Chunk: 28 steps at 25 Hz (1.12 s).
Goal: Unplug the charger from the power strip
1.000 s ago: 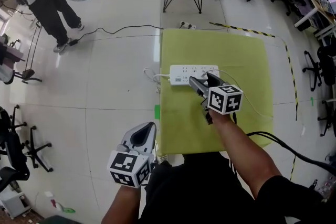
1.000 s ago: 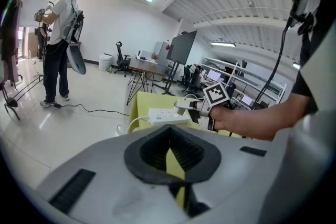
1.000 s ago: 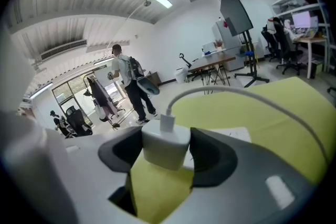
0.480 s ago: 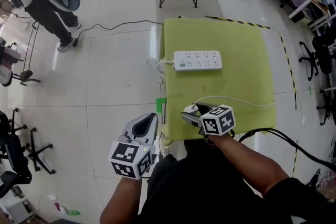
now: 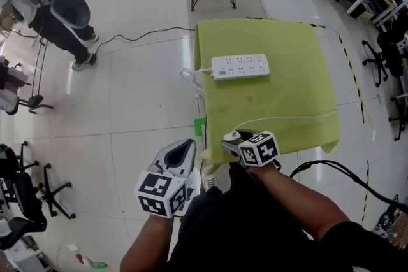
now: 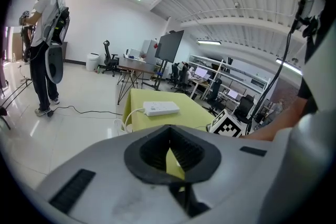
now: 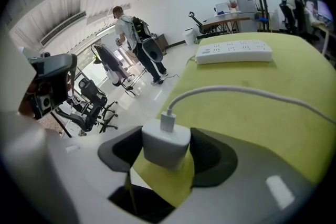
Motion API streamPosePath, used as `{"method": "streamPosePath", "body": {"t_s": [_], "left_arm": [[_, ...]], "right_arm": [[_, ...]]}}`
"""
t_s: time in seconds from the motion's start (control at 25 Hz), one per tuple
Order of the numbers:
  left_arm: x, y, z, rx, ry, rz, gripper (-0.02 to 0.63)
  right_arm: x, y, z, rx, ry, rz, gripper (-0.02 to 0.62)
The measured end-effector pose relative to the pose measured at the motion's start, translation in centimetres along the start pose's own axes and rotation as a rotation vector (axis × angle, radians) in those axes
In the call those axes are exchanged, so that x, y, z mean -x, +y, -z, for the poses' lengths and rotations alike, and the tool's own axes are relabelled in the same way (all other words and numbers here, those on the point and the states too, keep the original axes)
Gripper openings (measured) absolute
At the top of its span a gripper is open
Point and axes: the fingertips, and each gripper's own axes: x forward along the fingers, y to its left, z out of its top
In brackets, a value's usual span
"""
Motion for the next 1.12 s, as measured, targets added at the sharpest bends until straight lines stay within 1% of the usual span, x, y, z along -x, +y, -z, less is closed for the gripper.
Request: {"method": "streamPosePath", "body": {"t_s": [0.2, 0.36, 0.56, 0.64, 0.72, 0.84, 1.0, 1.08, 1.12], "left_arm": [[0.8, -0.9, -0.6, -0.008, -0.019, -0.007, 0.006], [2.0, -0.4, -0.7, -0.002, -0.034, -0.03, 0.006], [3.6, 0.1, -0.5, 0.009, -0.049, -0.059, 0.006], [4.2, 0.4, -0.4, 0.015, -0.056, -0.064, 0.006], [4.8, 0.7, -0.4, 0.015, -0.061, -0.067, 0.006], [5.3, 0.7, -0.4, 0.006, -0.067, -0.063, 0.006], [5.9, 0.0, -0.3, -0.017, -0.072, -0.039, 0.006], [6.2, -0.4, -0.3, -0.03, -0.073, -0.018, 0.006], [6.3, -0.7, -0.3, -0.037, -0.073, -0.006, 0.006]], "right_arm": [[-0.8, -1.7, -0.6, -0.005, -0.001, 0.072, 0.284], [-1.3, -2.7, -1.1, -0.031, 0.014, 0.108, 0.288], [-1.3, -2.9, -1.4, -0.013, 0.032, 0.152, 0.299], [-1.5, -2.6, -1.3, 0.003, 0.033, 0.158, 0.316], [-1.5, -2.2, -1.3, 0.019, 0.028, 0.155, 0.353], [-1.1, -1.9, -1.7, 0.021, 0.002, 0.155, 0.373], [0.3, -1.5, -1.9, 0.016, -0.042, 0.173, 0.373], [2.1, -0.8, -2.3, 0.008, -0.099, 0.175, 0.371], [3.4, -0.3, -2.7, 0.005, -0.145, 0.17, 0.349]]}}
